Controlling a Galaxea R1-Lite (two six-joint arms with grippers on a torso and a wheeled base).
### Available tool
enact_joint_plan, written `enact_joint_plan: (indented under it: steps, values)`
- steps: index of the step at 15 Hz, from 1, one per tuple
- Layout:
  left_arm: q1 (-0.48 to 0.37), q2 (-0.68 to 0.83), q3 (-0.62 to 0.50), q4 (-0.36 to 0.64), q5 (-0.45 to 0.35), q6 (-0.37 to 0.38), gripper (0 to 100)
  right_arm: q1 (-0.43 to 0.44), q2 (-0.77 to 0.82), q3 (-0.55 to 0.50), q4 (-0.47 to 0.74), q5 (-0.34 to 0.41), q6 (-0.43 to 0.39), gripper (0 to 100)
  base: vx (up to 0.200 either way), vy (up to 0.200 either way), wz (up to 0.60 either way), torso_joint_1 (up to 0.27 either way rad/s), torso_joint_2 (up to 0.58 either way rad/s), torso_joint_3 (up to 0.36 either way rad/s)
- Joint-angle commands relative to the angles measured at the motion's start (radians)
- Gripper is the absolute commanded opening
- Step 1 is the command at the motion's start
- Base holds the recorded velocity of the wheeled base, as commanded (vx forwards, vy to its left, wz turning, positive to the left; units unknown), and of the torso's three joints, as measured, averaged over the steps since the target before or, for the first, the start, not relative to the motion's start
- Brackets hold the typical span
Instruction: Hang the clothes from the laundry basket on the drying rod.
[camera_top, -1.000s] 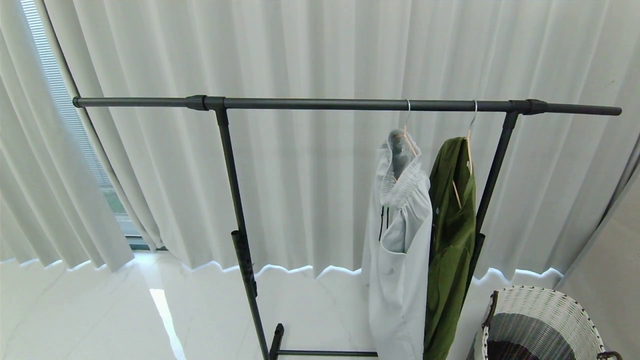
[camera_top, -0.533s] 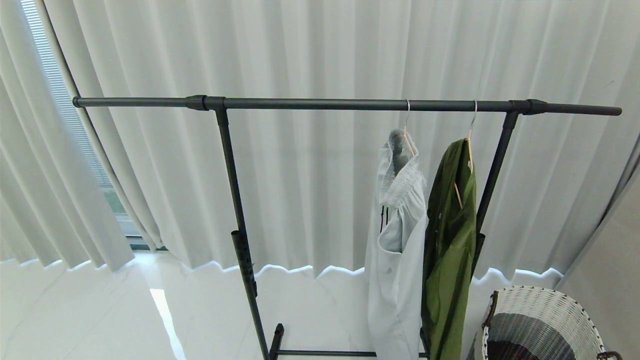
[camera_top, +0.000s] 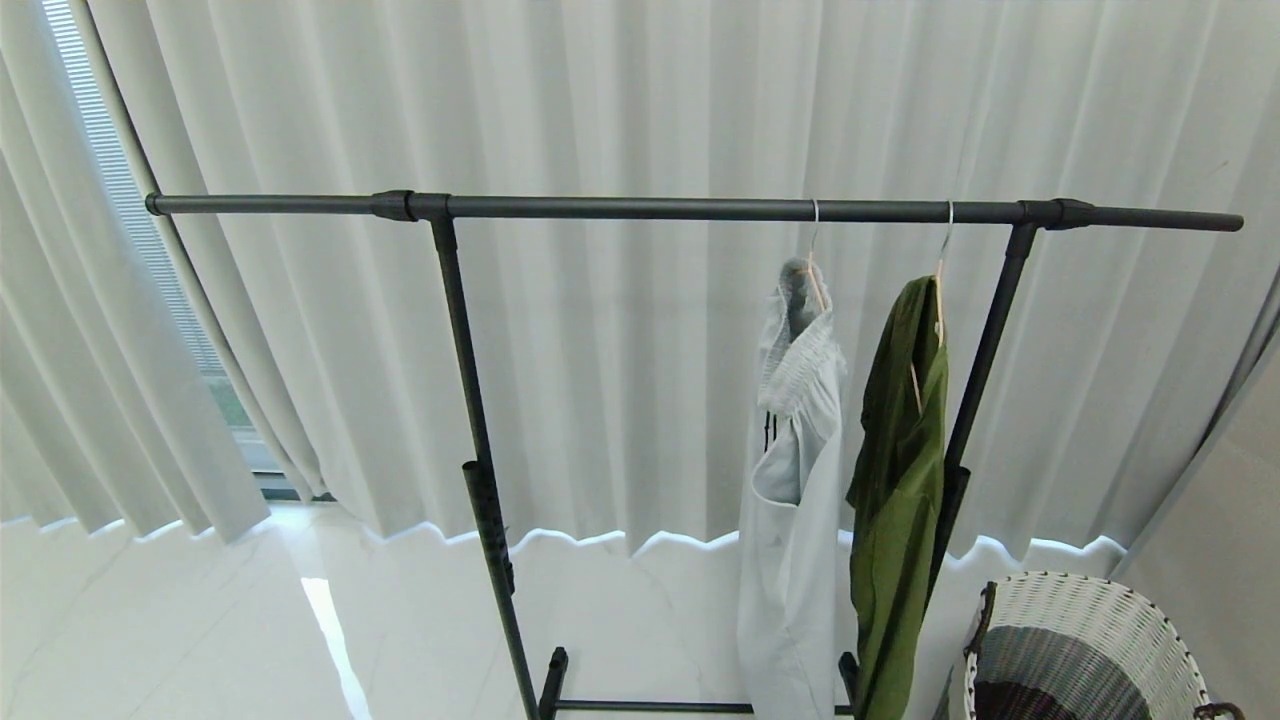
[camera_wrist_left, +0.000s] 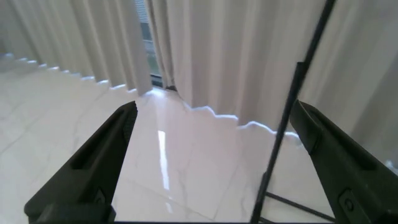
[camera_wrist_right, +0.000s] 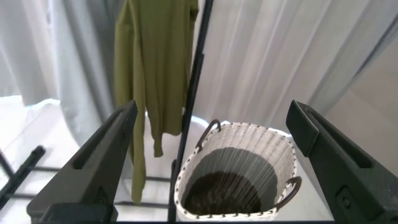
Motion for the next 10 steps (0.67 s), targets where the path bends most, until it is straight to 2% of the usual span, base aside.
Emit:
enact_joint_plan:
  steps: [1,3,4,6,7,8,9,10]
  values:
    - [0.001,0.002,0.000,0.001,-0.179,0.011,100,-0.005,-0.019,0.000,0.002,0.000,-0.001,100,0.000,0.000,0.00,0.000,0.00,0.000]
    - [-0.009,-0.001,0.011,0.012,-0.199,0.035,100,-0.005,-0.019,0.000,0.002,-0.003,0.005,100,0.000,0.000,0.00,0.000,0.00,0.000]
    - [-0.010,-0.003,0.011,0.012,-0.197,0.017,100,-0.004,-0.019,0.000,0.002,-0.005,0.005,100,0.000,0.000,0.00,0.000,0.00,0.000]
    - [-0.010,-0.004,0.011,0.012,-0.180,-0.066,100,-0.004,-0.019,0.000,-0.020,-0.005,0.012,100,0.000,0.000,0.00,0.000,0.00,0.000]
    - [-0.009,-0.004,0.011,0.012,-0.180,-0.066,100,-0.005,-0.019,0.000,-0.098,-0.007,0.015,100,0.000,0.000,0.00,0.000,0.00,0.000]
    - [-0.009,-0.004,0.011,0.012,-0.180,-0.065,100,-0.005,-0.019,0.000,-0.110,-0.013,0.021,100,0.000,0.000,0.00,0.000,0.00,0.000]
    - [-0.009,-0.003,0.011,0.012,-0.180,-0.060,100,-0.004,-0.019,0.000,-0.079,-0.013,0.047,100,0.000,0.000,0.00,0.000,0.00,0.000]
    - [-0.015,-0.006,0.011,0.013,-0.180,-0.049,100,-0.005,-0.019,0.000,-0.067,0.021,0.099,100,0.000,0.000,0.00,0.000,0.00,0.000]
